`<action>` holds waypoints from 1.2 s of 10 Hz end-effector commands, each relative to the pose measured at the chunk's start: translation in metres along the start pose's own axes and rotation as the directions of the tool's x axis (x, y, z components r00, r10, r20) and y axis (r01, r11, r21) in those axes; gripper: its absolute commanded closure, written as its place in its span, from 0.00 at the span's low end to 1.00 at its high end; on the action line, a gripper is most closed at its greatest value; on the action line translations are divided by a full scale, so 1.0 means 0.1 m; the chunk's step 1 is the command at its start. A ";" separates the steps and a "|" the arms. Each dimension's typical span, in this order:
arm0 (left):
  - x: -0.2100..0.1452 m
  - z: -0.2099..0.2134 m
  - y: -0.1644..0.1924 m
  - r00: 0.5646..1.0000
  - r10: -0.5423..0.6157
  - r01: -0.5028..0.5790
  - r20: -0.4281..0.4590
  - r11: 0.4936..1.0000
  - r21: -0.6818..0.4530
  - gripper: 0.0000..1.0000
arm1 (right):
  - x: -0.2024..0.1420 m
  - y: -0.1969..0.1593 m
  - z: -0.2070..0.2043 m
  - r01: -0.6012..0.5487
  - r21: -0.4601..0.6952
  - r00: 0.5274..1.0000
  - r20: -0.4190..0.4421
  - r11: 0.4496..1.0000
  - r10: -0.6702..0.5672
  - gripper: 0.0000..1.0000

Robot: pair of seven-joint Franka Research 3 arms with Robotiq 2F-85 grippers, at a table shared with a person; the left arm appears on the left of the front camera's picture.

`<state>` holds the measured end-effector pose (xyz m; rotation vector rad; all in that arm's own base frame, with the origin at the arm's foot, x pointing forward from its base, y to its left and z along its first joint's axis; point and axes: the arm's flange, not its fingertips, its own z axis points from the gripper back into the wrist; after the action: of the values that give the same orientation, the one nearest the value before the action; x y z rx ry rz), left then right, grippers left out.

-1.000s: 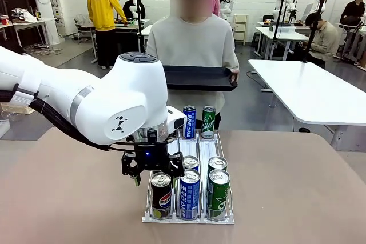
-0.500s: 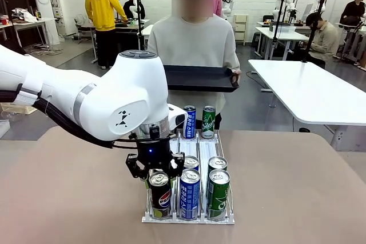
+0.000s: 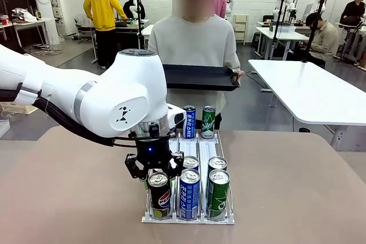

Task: Retrieve and hand over the desired beverage to the person.
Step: Pick up a can of the same type that the person held from the Automatic Can Dispenser.

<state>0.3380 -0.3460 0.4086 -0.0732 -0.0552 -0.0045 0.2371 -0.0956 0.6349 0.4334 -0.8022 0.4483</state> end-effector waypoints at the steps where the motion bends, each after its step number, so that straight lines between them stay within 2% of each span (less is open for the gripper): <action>1: -0.03 0.24 -0.11 0.998 -0.057 0.059 -0.041 0.996 0.069 0.98 | 0.00 0.00 -0.02 -0.004 0.019 1.000 0.005 1.000 0.004 0.00; 3: -0.08 0.79 -0.36 0.993 -0.121 0.122 -0.014 0.987 0.103 0.98 | 0.00 0.00 -0.02 -0.004 0.019 1.000 0.005 1.000 0.004 0.00; 7: 0.00 1.90 -0.81 0.989 -0.146 0.141 0.035 0.983 0.114 0.98 | 0.00 0.00 -0.02 -0.004 0.019 1.000 0.005 1.000 0.004 0.00; 9: 0.16 2.30 -0.97 0.992 -0.108 0.099 0.069 0.989 0.113 0.98 | 0.00 0.00 -0.02 -0.004 0.019 1.000 0.005 1.000 0.004 0.00; 12: 0.49 2.71 -1.11 0.993 -0.085 0.081 0.087 0.995 0.052 0.98 | 0.00 0.00 -0.02 -0.004 0.019 1.000 0.005 1.000 0.004 0.00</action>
<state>0.3636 -0.4178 0.6725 -0.0288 -0.1454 -0.0954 0.2372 -0.0957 0.6348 0.4332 -0.8019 0.4479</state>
